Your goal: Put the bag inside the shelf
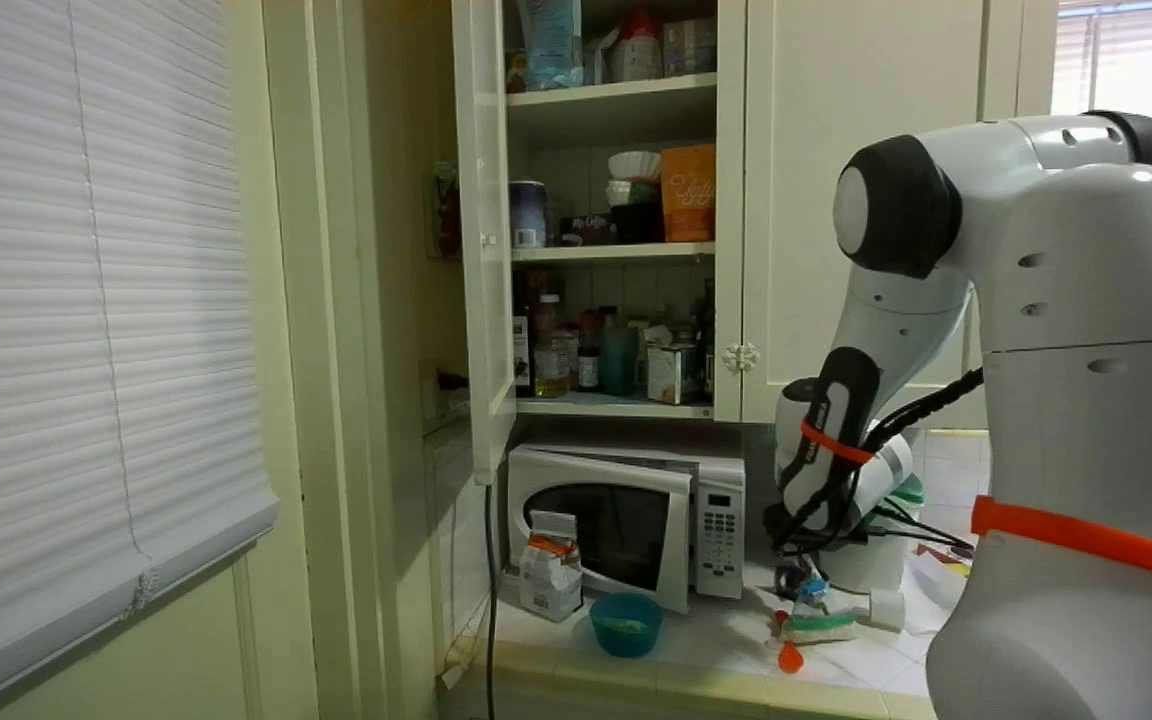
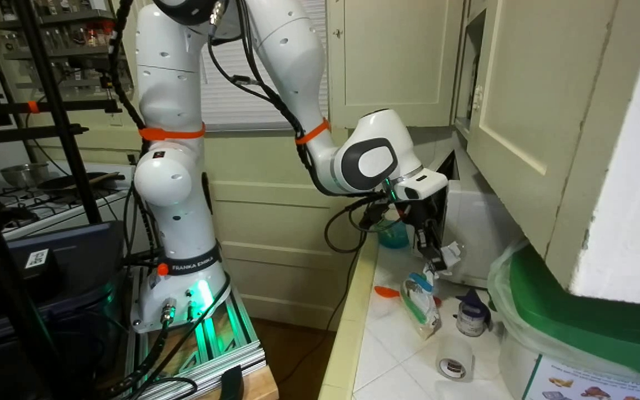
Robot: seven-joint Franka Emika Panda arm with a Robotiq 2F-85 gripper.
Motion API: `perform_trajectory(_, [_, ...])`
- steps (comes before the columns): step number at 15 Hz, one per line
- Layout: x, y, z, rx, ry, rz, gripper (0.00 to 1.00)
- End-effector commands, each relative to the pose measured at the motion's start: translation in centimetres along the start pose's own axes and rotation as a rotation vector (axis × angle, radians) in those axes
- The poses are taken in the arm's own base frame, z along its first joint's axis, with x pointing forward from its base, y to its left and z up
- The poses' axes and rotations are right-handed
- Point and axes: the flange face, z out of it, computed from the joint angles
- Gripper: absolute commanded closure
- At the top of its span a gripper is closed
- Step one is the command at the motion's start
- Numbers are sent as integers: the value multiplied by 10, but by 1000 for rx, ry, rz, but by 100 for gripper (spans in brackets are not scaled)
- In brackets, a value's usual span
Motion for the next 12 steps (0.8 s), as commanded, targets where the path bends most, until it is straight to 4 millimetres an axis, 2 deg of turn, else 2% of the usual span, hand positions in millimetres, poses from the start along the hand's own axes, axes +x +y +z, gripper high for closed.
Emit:
perform_trajectory(1, [-8, 11, -32, 21, 11, 8, 100])
perform_trajectory(6, [-8, 11, -65, 61, 44, 15, 100])
perform_trajectory(12, [-20, 12, -106, 81, 45, 11, 100])
